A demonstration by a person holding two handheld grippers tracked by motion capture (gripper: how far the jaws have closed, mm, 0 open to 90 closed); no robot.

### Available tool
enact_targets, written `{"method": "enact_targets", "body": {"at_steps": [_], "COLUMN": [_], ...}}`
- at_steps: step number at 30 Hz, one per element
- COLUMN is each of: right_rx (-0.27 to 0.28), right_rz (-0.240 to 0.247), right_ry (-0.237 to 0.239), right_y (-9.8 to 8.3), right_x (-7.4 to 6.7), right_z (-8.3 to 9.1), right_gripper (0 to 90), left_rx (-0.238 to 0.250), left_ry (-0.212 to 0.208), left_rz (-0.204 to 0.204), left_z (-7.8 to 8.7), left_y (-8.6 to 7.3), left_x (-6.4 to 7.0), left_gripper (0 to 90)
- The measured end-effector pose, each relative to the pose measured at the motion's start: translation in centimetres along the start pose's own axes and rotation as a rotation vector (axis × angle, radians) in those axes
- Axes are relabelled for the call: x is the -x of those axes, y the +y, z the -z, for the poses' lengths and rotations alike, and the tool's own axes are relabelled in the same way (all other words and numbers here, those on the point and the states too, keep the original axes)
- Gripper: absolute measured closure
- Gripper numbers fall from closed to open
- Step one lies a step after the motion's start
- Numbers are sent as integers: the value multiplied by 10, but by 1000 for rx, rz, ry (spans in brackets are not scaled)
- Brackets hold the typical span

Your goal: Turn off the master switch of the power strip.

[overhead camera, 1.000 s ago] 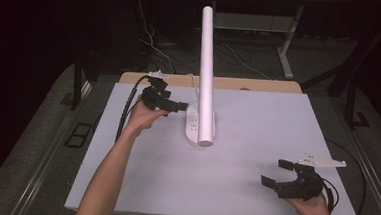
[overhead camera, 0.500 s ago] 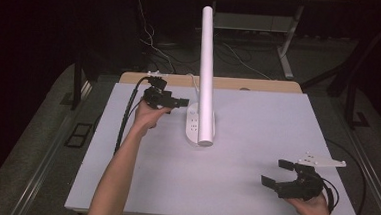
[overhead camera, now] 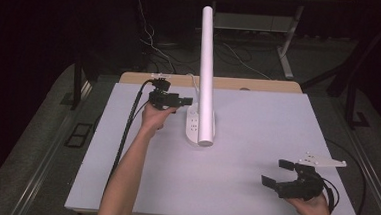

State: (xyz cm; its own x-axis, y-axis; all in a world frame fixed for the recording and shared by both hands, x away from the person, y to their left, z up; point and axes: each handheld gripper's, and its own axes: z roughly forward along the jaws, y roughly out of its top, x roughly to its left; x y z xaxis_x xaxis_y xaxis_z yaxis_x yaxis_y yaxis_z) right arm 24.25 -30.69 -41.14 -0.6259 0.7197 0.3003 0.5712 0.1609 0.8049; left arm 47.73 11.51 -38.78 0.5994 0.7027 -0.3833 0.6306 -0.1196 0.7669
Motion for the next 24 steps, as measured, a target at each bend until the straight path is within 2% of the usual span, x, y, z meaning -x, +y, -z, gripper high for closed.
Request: {"method": "enact_targets", "body": {"at_steps": [3,4,8,16,17,20,21,23,24], "right_rx": [0,0,0,-2,-2,-2,-3,-2,-2], "right_rz": [-1,-1,0,2,2,2,1,0,1], "right_ry": [0,0,0,-1,-1,-1,0,0,0], "right_y": [0,0,0,0,0,0,0,0,0], "right_x": [0,1,1,1,1,1,1,1,1], "right_z": [0,0,0,0,0,0,0,0,0], "right_gripper": [0,0,0,0,0,0,0,0,0], "left_rx": [0,-2,-8,-12,-10,-2,-16,-7,-13], "left_ry": [-6,-8,-13,-32,-33,-40,-40,-40,-40], "left_rz": [14,20,35,63,70,90,81,102,94], "left_z": [-3,-4,-8,-18,-20,-24,-25,-28,-29], "left_y": [-1,-1,-4,-9,-10,-11,-12,-13,-14], "left_x": [-3,-3,-7,-12,-12,-12,-14,-13,-15], "left_gripper": [343,387,458,658,658,737,754,778,794]}}
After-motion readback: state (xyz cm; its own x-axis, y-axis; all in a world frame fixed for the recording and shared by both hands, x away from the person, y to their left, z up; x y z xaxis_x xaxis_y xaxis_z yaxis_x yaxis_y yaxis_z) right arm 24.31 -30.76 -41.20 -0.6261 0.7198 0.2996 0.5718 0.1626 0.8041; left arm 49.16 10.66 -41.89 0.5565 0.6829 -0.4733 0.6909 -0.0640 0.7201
